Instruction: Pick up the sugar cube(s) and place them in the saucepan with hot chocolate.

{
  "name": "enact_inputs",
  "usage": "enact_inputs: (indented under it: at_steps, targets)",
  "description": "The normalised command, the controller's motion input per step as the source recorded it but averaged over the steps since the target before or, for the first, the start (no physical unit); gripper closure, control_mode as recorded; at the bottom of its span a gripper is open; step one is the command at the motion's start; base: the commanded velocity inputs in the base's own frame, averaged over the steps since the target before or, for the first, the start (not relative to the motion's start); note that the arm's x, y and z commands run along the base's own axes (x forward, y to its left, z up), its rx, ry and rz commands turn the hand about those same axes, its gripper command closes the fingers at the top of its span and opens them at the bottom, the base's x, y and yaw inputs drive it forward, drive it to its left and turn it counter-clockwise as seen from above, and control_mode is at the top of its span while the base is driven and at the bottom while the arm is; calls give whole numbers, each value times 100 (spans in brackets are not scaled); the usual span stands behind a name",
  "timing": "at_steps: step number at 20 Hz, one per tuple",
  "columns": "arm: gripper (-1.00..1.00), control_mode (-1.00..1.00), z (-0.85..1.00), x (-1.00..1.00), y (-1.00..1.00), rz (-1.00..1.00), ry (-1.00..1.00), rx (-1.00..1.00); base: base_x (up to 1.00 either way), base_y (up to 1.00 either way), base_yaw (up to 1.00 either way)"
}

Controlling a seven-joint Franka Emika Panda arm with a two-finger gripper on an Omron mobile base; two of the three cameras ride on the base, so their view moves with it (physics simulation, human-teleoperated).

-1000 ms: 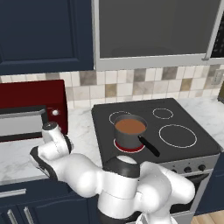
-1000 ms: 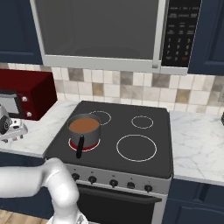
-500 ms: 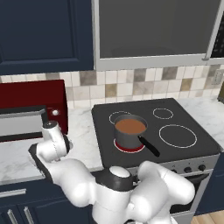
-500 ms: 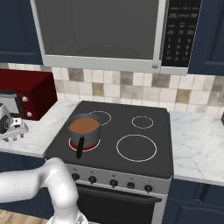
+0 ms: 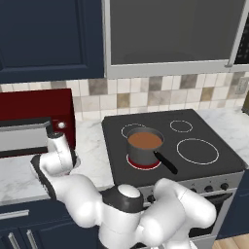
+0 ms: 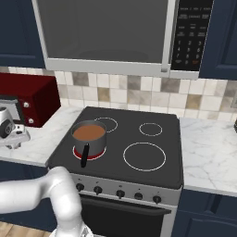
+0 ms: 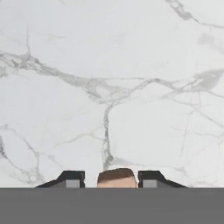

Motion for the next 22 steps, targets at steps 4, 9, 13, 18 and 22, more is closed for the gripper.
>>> enact_inputs:
  at_steps: [4, 9, 13, 18, 22]
  targets:
    - [100, -100, 3, -10, -22, 0, 0, -1, 0, 0, 0]
    - [100, -100, 34, -59, -61, -14, -1, -1, 0, 0, 0]
    - [100, -100, 72, -72, -65, -20, -8, 0, 0, 0, 0]
    - [100, -100, 90, -40, -77, -20, -14, 2, 0, 0, 0]
    - [100, -100, 54, -6, -84, -32, -15, -6, 0, 0, 0]
